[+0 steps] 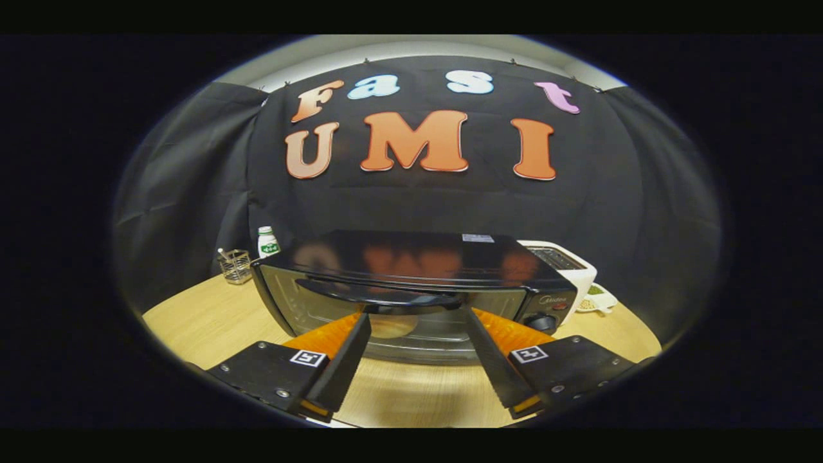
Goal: Open the toaster oven, put the food inside, and close the toaster oven door.
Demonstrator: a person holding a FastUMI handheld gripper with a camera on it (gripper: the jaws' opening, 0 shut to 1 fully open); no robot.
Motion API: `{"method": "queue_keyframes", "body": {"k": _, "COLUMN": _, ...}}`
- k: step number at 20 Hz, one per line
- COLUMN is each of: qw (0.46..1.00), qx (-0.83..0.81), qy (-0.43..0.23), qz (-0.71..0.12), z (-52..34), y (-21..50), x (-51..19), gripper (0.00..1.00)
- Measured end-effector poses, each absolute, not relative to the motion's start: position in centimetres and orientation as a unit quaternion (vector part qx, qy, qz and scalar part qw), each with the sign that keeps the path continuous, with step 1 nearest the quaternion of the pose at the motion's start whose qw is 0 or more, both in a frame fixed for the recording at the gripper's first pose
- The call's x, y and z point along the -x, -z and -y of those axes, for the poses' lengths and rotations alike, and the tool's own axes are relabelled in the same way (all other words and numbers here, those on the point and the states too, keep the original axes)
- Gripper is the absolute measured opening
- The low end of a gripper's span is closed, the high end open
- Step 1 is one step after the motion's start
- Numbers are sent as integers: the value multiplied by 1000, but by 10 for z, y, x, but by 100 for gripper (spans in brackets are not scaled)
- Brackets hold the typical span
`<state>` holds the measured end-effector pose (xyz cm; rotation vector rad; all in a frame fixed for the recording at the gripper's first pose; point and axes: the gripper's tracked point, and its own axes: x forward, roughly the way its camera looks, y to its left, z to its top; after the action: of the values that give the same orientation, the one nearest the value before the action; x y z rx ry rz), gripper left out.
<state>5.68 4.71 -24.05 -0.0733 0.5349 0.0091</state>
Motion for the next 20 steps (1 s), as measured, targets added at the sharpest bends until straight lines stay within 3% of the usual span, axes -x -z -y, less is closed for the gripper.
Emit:
{"method": "queue_keyframes", "body": {"k": 13, "qw": 997, "qx": 34, "qy": -20, "qz": -73, "z": -44, "y": 81, "x": -29, "gripper": 91}}
{"method": "queue_keyframes", "body": {"k": 20, "qw": 997, "qx": 71, "qy": -28, "qz": -12, "z": -44, "y": 25, "x": -10, "gripper": 96}}
